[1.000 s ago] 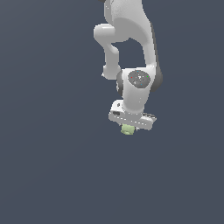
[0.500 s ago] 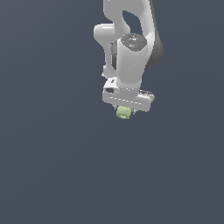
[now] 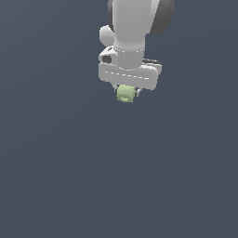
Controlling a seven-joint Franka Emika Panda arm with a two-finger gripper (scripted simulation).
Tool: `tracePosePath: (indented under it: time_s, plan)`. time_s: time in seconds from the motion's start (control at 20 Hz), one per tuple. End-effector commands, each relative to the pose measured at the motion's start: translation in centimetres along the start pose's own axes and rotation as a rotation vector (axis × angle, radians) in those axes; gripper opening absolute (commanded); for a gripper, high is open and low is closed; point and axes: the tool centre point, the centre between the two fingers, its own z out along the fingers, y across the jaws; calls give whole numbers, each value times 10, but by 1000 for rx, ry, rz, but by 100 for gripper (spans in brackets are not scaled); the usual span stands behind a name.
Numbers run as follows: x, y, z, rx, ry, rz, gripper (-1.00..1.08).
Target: Pick up the object and move it to a goal position.
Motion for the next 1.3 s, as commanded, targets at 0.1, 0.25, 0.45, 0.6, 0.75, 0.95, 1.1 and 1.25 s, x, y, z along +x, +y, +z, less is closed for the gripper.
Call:
tracePosePath:
  time_s: [0.1,0.25,0.45,0.6,0.75,0.95,1.1,1.25]
  plan:
    - [-14,18,-50,0,0,0,-100]
    - [-21,29,-81,0,0,0,-100]
    - [-30,42,-118,0,0,0,-100]
    - [-35,50,-140,0,0,0,-100]
    - [-38,56,-158,0,0,0,-100]
    - [-41,61,-174,-1,0,0,-100]
    - [-42,64,-181,-1,0,0,-100]
    - [-43,64,-183,-1,0,0,-100]
